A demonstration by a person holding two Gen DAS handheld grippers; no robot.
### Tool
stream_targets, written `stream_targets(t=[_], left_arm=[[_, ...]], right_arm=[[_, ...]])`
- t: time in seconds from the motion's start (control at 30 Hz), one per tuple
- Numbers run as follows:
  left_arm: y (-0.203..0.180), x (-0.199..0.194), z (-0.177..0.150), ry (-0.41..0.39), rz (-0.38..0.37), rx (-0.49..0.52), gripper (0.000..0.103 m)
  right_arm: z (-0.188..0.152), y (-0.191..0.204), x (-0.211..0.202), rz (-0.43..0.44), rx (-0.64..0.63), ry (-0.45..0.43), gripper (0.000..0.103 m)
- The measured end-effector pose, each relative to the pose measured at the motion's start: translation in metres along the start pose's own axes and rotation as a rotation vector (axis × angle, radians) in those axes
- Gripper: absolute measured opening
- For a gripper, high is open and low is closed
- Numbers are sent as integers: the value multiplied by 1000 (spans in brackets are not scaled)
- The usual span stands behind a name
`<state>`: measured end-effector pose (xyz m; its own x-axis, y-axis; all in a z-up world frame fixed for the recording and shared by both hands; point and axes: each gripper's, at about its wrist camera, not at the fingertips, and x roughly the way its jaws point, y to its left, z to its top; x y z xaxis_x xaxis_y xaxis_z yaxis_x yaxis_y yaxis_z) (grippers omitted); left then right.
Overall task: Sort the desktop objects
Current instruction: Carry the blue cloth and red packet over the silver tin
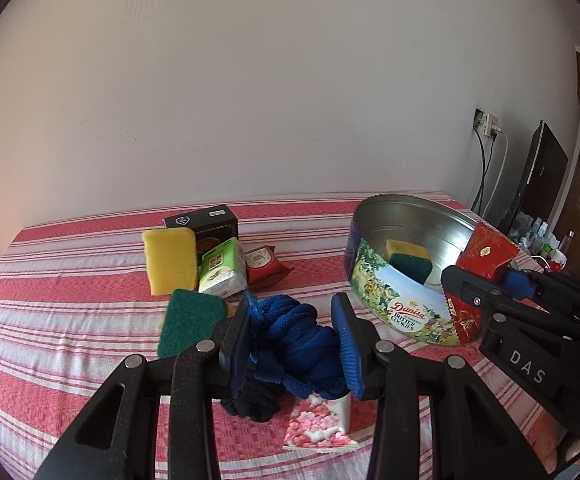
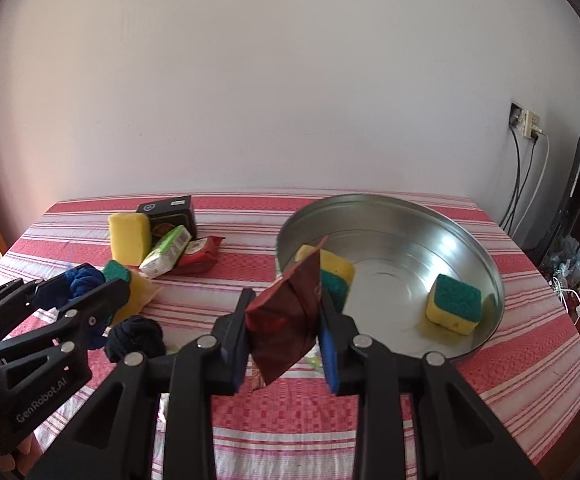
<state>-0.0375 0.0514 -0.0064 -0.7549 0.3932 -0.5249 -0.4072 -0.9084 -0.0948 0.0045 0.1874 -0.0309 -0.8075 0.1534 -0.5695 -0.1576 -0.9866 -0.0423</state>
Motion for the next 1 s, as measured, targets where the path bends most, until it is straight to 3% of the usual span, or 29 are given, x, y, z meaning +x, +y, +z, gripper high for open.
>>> stream_targets(t=[0.37,1.0], left_arm=[[-40,20,13,-17,-57,21,41],[-87,56,32,-27,-95,32,41]], right_arm=[[8,-47,5,-79,43,-12,29],[17,-96,31,-115,91,5,29]])
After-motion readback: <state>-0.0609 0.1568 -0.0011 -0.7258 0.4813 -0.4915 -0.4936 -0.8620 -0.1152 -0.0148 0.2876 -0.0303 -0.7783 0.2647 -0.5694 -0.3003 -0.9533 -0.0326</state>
